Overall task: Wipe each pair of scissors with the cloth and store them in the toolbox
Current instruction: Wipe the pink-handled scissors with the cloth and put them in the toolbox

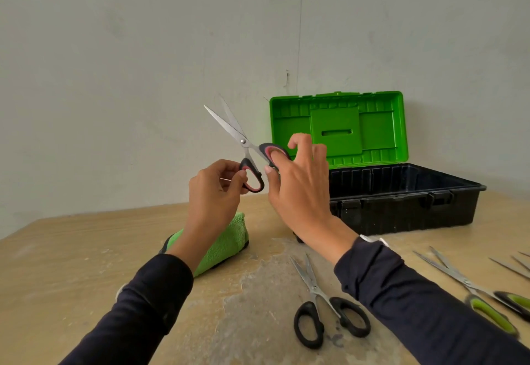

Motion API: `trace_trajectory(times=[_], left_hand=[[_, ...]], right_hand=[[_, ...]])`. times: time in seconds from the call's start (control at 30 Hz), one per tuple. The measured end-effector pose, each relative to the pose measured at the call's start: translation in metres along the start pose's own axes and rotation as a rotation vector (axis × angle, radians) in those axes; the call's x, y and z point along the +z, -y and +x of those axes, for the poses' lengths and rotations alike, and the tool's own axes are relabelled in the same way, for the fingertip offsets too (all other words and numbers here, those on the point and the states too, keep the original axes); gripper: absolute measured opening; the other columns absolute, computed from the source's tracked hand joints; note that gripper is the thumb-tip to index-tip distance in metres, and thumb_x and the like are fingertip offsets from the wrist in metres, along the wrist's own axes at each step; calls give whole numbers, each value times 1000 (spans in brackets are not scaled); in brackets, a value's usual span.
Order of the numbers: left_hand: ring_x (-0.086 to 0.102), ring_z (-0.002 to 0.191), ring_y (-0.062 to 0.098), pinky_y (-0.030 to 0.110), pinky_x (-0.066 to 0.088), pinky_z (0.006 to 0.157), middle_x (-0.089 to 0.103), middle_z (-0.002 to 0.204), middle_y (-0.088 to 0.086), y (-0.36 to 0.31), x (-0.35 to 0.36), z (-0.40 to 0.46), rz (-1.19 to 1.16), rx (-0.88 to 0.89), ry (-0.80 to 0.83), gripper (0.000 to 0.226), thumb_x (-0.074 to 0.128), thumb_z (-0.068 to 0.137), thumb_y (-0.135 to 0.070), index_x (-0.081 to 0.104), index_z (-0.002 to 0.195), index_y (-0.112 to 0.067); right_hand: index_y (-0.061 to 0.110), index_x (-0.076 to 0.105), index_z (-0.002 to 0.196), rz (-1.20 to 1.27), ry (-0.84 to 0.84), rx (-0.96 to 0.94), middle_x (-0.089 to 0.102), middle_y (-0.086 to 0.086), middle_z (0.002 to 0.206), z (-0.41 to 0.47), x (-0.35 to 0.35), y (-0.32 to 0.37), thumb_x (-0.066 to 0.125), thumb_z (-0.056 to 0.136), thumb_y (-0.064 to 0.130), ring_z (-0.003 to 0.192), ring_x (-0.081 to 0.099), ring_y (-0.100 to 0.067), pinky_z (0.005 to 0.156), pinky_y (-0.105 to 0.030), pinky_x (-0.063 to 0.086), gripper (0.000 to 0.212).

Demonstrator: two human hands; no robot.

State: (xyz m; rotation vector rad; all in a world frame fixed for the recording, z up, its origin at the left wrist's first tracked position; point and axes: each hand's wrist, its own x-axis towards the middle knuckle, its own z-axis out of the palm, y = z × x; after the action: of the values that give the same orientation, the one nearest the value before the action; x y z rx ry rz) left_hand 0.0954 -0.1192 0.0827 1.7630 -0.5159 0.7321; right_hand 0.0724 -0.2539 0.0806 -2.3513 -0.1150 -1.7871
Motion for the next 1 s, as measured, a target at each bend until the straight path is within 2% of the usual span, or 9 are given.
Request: trace_trajectory(times=[0.17, 0.3, 0.37, 0.47, 0.6, 0.7, 0.77, 0.9, 1.0], left_hand=[[68, 61, 4, 17, 54, 61, 69, 72, 1, -3, 2, 0, 13, -25, -36, 2, 62, 86, -18, 63, 85, -16], [68, 62, 3, 13, 53, 59, 68, 74, 1, -3, 1, 1, 3, -35, -29, 4, 63, 86, -17, 63, 88, -13], [68, 62, 1, 10, 50, 57, 68, 74, 0, -3, 1, 0, 26, -29, -17, 3, 63, 85, -17, 63, 87, -13], [68, 63, 3, 14, 53, 60, 69, 75, 1, -3, 0, 0, 36, -15, -18, 2, 63, 85, -17, 63, 85, -15], [69, 66, 6, 24, 56, 68, 69, 74, -1, -4, 0, -1, 36, 4, -1, 1, 64, 85, -17, 64, 85, -17], [70, 67, 7, 27, 56, 70, 70, 75, 0, -4, 1, -2, 34, 11, 22, 2, 64, 85, -16, 65, 86, -16], [70, 67, 7, 26, 56, 70, 70, 76, 1, -5, 2, -4, 28, 9, 50, 3, 63, 85, -15, 66, 87, -14], [69, 68, 3, 21, 56, 69, 71, 79, 1, -4, 2, -4, 27, 21, 110, 5, 60, 87, -12, 65, 89, -15], [68, 71, 5, 12, 53, 68, 71, 79, 0, -1, 1, -4, 94, 101, 153, 11, 58, 88, -9, 66, 92, -15]], right_hand=[[11, 68, 102, 69, -53, -39, 41, -8, 87, 10, -3, -12, 65, 83, 15, 80, 31, -20, 64, -30, 36, 20], [2, 71, 87, 122, 76, -86, 48, -9, 81, 11, -2, -18, 65, 82, 9, 77, 45, -23, 62, -27, 34, 11], [2, 71, 89, 164, 164, -58, 53, -9, 80, 10, 1, -18, 62, 85, 10, 78, 51, -25, 62, -25, 32, 14], [7, 70, 99, 198, 202, -34, 63, -9, 81, 10, 1, -16, 61, 86, 20, 77, 58, -27, 62, -27, 37, 21], [10, 61, 113, 199, 258, -18, 71, -8, 94, 10, -1, -10, 64, 83, 41, 87, 63, -28, 73, -38, 52, 44], [6, 61, 110, 220, 278, -17, 71, -10, 94, 10, -1, -10, 65, 83, 39, 89, 64, -27, 76, -39, 52, 43], [5, 62, 105, 224, 291, -29, 70, -9, 86, 9, -1, -9, 62, 84, 34, 82, 64, -26, 71, -38, 51, 35], [5, 61, 85, 225, 316, -30, 64, -6, 67, 9, -2, -9, 56, 87, 29, 60, 57, -24, 58, -35, 47, 24], [6, 62, 84, 229, 347, -14, 65, -6, 67, 10, -5, -11, 56, 86, 28, 59, 57, -23, 57, -33, 46, 23]])
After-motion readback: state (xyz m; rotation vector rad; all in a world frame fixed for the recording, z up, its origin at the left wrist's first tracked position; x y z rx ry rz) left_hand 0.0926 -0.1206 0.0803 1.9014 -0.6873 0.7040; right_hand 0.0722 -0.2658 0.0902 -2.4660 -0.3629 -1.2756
